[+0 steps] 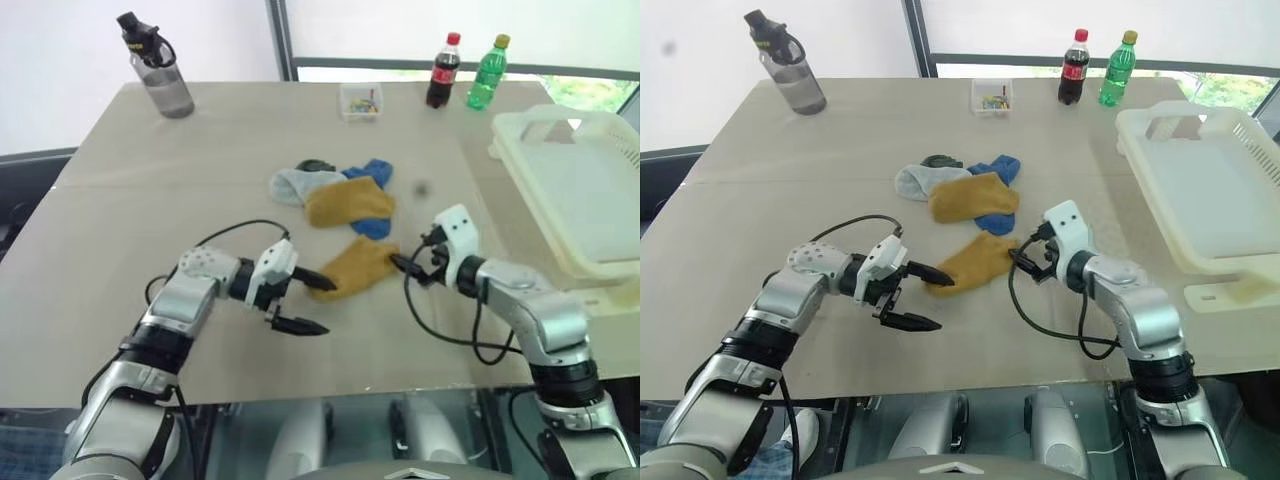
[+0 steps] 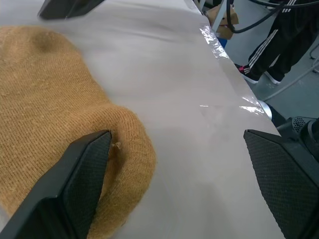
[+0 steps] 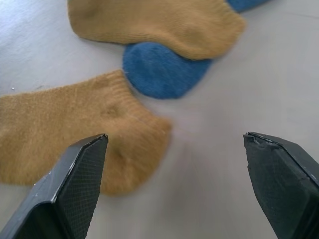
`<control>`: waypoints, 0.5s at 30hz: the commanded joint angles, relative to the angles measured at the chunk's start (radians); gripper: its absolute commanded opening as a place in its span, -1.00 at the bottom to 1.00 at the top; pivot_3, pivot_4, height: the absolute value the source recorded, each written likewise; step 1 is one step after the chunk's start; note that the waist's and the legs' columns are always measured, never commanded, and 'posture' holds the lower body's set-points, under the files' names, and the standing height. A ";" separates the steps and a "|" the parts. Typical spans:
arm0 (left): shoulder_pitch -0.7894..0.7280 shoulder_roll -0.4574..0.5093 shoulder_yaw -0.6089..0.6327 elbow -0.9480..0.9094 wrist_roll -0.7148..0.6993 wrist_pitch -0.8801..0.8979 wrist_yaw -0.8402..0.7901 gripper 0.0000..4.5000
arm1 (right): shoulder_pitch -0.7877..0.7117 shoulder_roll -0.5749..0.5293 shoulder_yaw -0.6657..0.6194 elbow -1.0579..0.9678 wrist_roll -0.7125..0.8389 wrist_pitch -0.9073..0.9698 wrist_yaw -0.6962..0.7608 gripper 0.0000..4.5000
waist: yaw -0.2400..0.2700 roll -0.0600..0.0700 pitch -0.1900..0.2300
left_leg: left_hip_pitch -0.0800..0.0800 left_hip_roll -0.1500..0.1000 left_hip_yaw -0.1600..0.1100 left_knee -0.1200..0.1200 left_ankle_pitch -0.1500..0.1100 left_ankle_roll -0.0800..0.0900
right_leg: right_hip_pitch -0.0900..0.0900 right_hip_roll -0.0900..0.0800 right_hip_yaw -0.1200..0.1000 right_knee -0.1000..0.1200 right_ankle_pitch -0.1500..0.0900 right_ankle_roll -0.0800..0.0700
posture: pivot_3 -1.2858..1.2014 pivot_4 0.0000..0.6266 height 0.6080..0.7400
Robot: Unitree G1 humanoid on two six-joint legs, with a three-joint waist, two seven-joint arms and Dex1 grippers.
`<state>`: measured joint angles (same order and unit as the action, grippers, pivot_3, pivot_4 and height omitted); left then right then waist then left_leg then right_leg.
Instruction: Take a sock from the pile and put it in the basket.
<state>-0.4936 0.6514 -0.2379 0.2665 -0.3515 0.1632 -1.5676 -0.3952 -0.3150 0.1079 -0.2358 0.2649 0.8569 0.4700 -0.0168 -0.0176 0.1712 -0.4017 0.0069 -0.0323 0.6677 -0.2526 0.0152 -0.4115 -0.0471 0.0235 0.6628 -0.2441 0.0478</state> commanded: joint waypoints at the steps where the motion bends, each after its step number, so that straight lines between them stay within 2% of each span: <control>1: -0.023 -0.012 0.017 0.001 0.003 -0.018 -0.006 1.00 | -0.035 0.020 0.040 0.077 -0.026 -0.096 0.016 0.98 | 0.001 0.000 0.000 | 0.000 0.000 0.000 0.000 0.000 0.000 | 0.000 0.000 0.000 0.000 0.000 0.000 | 0.03 -0.52 1.00; 4: -0.022 -0.016 0.021 0.002 0.005 -0.020 -0.006 1.00 | -0.037 0.021 0.068 0.102 -0.037 -0.125 0.031 0.98 | 0.000 0.000 0.000 | 0.000 0.000 0.000 0.000 0.000 0.000 | 0.000 0.000 -0.001 0.000 0.000 0.000 | 0.03 -0.52 1.00; 5: -0.020 -0.017 0.022 0.000 0.006 -0.021 -0.005 1.00 | -0.032 0.014 0.086 0.107 -0.046 -0.130 0.037 0.76 | 0.000 0.000 0.000 | 0.000 0.000 0.000 0.000 0.000 0.000 | 0.000 0.000 -0.001 0.000 0.000 0.000 | 0.03 -0.52 1.00; 6: -0.018 -0.017 0.023 -0.001 0.006 -0.023 -0.004 1.00 | -0.026 0.006 0.102 0.111 -0.057 -0.134 0.043 0.66 | 0.000 0.000 0.000 | 0.000 0.000 0.000 0.000 0.000 0.000 | 0.000 0.000 -0.001 0.000 0.000 0.000 | 0.03 -0.52 1.00; 13: -0.022 -0.024 0.030 0.008 0.003 -0.047 -0.007 1.00 | 0.025 -0.037 0.093 0.058 -0.056 -0.126 0.064 -0.87 | 0.003 0.000 0.000 | 0.001 0.000 -0.001 0.000 0.000 0.000 | 0.000 0.000 -0.001 0.001 0.000 0.000 | 0.03 -0.52 1.00; 14: -0.025 -0.027 0.030 0.013 0.005 -0.059 -0.010 1.00 | 0.035 -0.044 0.082 0.041 -0.047 -0.110 0.066 -0.97 | 0.003 0.000 0.000 | 0.001 0.000 -0.001 0.000 0.000 0.000 | 0.000 0.000 -0.001 0.001 0.000 0.000 | 0.03 -0.52 1.00; 15: -0.027 -0.029 0.029 0.017 0.009 -0.071 -0.012 1.00 | 0.046 -0.052 0.074 0.022 -0.035 -0.094 0.073 -0.97 | 0.004 0.000 0.000 | 0.000 0.000 -0.001 0.000 0.000 0.000 | 0.000 0.000 -0.001 0.001 0.000 0.000 | 0.03 -0.52 1.00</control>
<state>-0.5051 0.6251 -0.2344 0.2826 -0.3384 0.1184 -1.5688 -0.3692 -0.3476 0.2088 -0.1787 0.2143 0.7331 0.5349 -0.0128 -0.0175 0.1713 -0.4013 0.0068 -0.0332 0.6678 -0.2526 0.0152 -0.4111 -0.0473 0.0230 0.6633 -0.2441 0.0478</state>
